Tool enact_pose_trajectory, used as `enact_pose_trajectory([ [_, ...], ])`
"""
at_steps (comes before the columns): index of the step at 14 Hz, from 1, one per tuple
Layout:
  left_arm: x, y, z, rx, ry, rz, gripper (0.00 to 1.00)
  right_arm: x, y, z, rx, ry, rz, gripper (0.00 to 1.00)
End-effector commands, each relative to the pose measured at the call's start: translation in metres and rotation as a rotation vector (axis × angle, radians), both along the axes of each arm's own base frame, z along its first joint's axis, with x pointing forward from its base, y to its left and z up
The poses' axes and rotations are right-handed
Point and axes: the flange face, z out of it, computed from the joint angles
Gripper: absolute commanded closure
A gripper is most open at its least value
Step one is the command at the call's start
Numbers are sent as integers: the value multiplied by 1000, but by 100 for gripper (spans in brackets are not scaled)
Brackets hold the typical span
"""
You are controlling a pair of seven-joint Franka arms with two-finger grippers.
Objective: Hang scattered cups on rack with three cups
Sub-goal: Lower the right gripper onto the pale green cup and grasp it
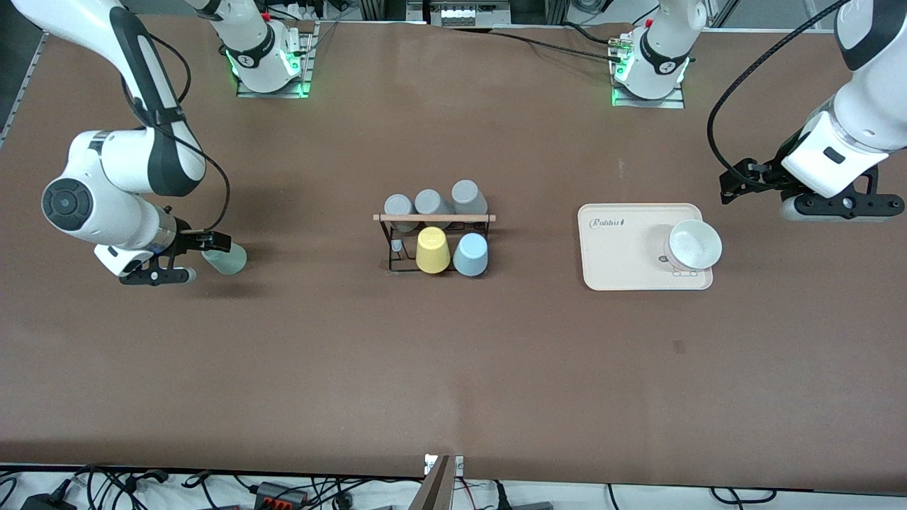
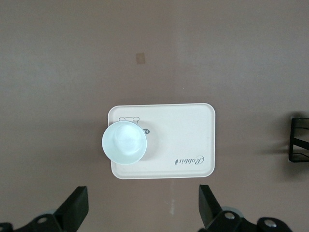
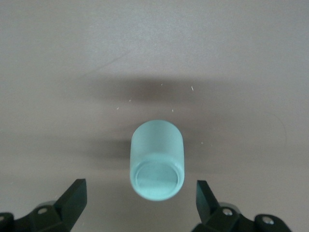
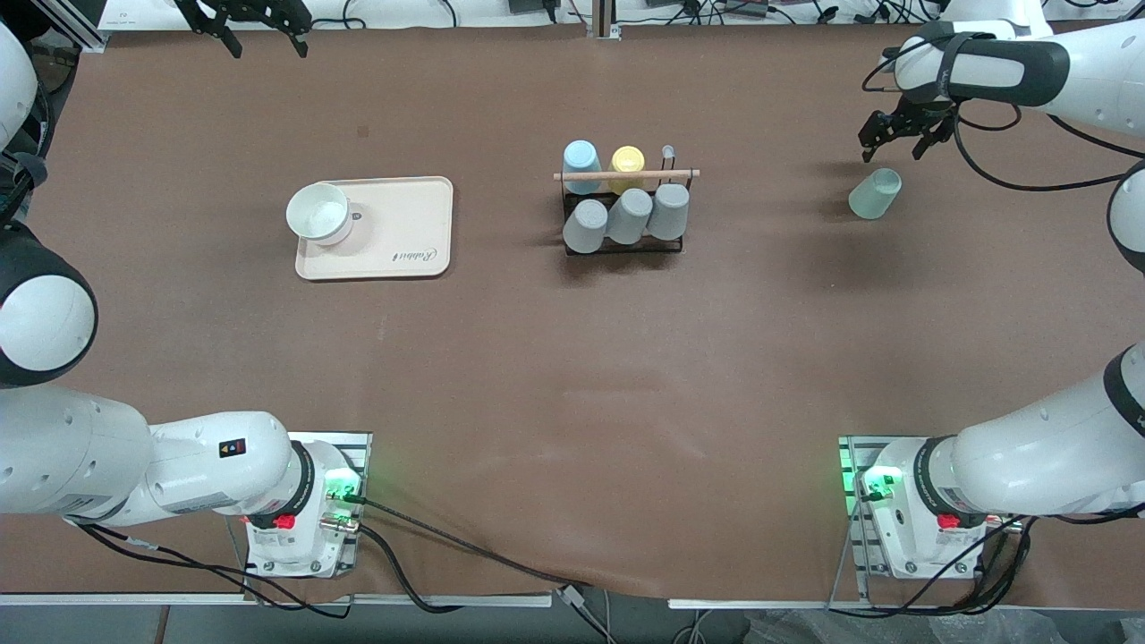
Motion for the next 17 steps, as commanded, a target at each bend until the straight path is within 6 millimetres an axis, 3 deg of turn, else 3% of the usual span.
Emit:
enact_pose_trajectory([
  [1,1,-1,17,-12,-3,-6,0,-8,-7,-21,-13,-20,-20,0],
  [6,-10,4,23,0,-6,3,0,-20,-12,-39,-16,15,-61,0],
  [16,-10,-16,27,-1,-15,-20,0,-18,-14,-61,-12,31,-82,0],
  [17,-9,-16,29,-1,-23,-22,0,-19,-13,-63,-10,34,-82,10],
])
